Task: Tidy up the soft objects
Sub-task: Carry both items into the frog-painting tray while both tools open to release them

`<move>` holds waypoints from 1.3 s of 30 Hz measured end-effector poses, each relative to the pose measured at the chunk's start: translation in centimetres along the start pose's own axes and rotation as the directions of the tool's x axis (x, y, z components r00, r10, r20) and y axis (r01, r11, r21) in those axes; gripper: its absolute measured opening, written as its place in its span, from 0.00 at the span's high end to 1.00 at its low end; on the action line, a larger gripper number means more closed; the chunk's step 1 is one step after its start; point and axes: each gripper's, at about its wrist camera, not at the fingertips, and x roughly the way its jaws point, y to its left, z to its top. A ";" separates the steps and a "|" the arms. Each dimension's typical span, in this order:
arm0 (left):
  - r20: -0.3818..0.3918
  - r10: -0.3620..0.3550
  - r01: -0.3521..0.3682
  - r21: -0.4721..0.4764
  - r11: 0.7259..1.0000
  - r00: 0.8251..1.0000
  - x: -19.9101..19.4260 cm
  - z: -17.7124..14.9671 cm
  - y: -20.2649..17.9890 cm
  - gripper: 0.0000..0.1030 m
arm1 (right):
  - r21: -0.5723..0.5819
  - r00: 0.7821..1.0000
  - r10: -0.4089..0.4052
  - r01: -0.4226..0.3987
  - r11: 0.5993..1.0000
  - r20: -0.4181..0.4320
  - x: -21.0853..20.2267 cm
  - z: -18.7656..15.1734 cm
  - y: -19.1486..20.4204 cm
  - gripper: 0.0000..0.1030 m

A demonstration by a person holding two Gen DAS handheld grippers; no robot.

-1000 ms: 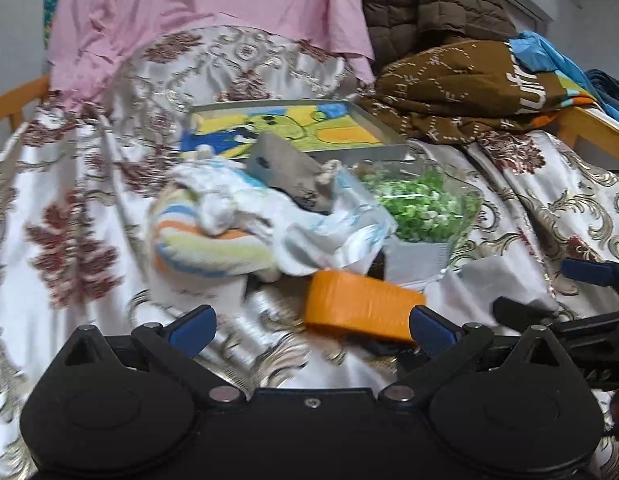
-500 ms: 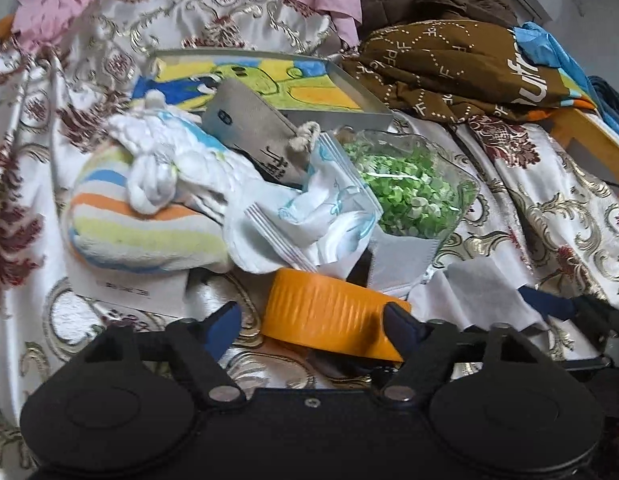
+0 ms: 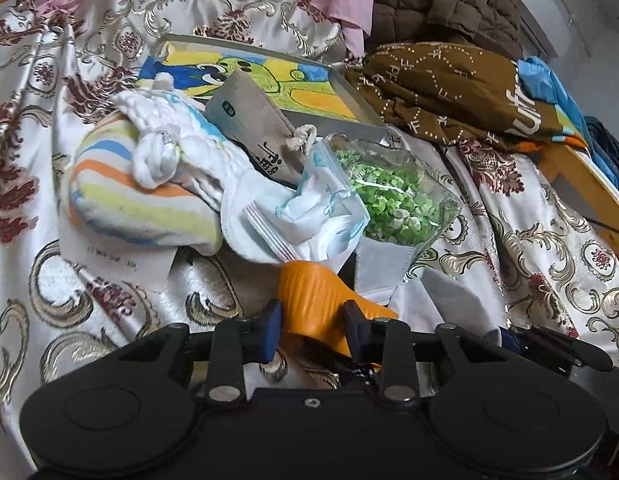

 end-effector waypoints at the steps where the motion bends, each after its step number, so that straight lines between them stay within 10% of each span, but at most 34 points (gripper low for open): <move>1: 0.009 0.000 0.000 -0.003 1.000 1.000 -0.4 -0.2 -0.1 0.67 | 0.002 1.000 -0.002 0.002 1.000 0.007 -0.1 0.0 0.0 0.78; 24: 0.232 -0.050 0.036 0.061 0.997 0.971 -11.8 0.7 -0.7 0.70 | -0.090 0.971 0.054 -0.033 0.995 0.234 -5.8 2.5 2.0 0.87; 31: 0.241 0.002 -0.034 0.128 0.991 0.971 -14.7 8.6 -0.2 0.70 | -0.084 0.954 0.108 -0.088 0.993 0.281 -6.7 7.2 2.9 0.87; 39: 0.263 0.143 -0.187 0.153 0.970 0.954 -11.9 21.7 1.3 0.68 | -0.162 0.941 0.223 -0.186 0.969 0.254 1.8 17.8 3.8 0.86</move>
